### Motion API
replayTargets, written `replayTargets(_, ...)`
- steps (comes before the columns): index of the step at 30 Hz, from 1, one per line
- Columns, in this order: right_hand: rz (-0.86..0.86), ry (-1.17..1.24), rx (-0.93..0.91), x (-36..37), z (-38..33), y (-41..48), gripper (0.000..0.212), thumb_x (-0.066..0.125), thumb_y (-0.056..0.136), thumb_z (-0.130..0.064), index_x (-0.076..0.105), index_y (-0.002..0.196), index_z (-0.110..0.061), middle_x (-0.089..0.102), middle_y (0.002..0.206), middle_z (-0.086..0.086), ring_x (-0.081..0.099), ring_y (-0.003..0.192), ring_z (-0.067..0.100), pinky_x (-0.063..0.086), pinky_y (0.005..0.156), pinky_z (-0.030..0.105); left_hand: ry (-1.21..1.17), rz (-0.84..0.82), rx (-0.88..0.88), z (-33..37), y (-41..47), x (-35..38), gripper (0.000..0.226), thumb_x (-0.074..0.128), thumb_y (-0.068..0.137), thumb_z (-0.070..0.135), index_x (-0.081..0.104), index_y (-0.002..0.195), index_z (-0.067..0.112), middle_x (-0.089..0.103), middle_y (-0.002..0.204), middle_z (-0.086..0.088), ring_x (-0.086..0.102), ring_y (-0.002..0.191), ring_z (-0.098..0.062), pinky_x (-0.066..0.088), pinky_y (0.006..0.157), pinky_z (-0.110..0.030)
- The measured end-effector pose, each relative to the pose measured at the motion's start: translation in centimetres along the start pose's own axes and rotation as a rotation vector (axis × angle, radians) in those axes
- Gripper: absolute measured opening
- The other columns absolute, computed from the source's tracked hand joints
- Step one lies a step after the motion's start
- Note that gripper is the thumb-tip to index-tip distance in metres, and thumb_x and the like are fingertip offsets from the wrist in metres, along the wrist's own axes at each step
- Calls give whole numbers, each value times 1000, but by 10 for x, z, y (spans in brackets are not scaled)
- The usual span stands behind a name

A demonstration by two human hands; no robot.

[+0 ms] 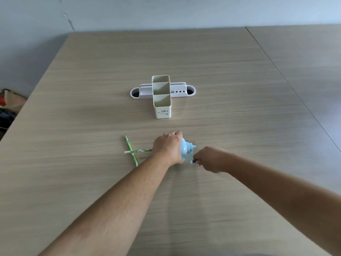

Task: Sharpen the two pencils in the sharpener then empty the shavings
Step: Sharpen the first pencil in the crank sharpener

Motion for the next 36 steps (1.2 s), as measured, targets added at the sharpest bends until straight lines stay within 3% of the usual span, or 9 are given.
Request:
replayTargets(4,187,51,-92,-53,7,-8,21,43,92,-18,64,90,-14,65,95,5,57,90,25,49,80,37,-6,33,25,0,0,-2,56,80,62,29,50,107,14,63,110,-2,62,99,-25,40,69,-30)
replayTargets(7,333,60,57,-68,24,23,22,42,95,-27,63,100,-22,66,102,4,58,90,28,47,69,34,17,8,31,1,3,0,62,80,63,31,49,114,13,61,114,-3,61,104,-26,46,75,-33)
replayTargets(11,152,33,130,-11,21,43,20,43,93,-22,61,100,-18,67,106,9,60,90,28,49,72,34,14,-5,17,2,4,2,62,82,61,35,49,109,16,61,113,-1,60,103,-24,46,75,-33)
replayTargets(15,24,172,-33,2,7,-9,21,43,93,-20,63,94,-12,67,98,10,58,93,29,48,83,38,23,-5,21,2,2,2,60,82,62,34,49,109,16,61,112,-2,61,102,-24,47,78,-33)
replayTargets(18,207,153,-55,-49,10,-12,21,45,93,-20,64,91,-12,61,85,4,54,80,25,48,75,36,24,26,51,1,1,-1,56,79,63,31,49,107,14,63,111,-3,62,100,-27,44,74,-32)
replayTargets(22,323,102,114,-57,20,29,23,41,95,-27,61,101,-19,65,101,9,59,88,32,42,65,32,50,-10,47,3,1,0,62,80,64,33,49,114,13,61,115,-4,61,104,-27,47,80,-35)
replayTargets(26,140,71,144,-3,16,32,21,45,92,-19,62,102,-16,66,109,9,62,98,30,44,68,31,37,-12,15,2,4,-1,61,82,61,35,48,109,16,60,114,-3,60,105,-25,46,80,-33)
replayTargets(30,-3,163,-74,-14,6,-9,21,49,91,-17,68,97,-12,68,103,7,59,99,24,46,86,33,32,-2,16,1,4,0,60,80,63,32,48,111,15,60,112,-4,60,104,-26,47,80,-34)
replayTargets(36,307,221,100,-60,28,35,19,49,91,-28,67,97,-24,68,101,6,61,90,29,52,77,36,57,-2,45,0,4,1,63,79,63,32,48,116,15,60,114,-5,60,105,-27,47,81,-36)
Point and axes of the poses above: each hand's wrist, its own y-axis towards the middle knuckle, its own x-axis out of the palm, z = x × y, the point moved 6 cm from there along y, towards the middle knuckle
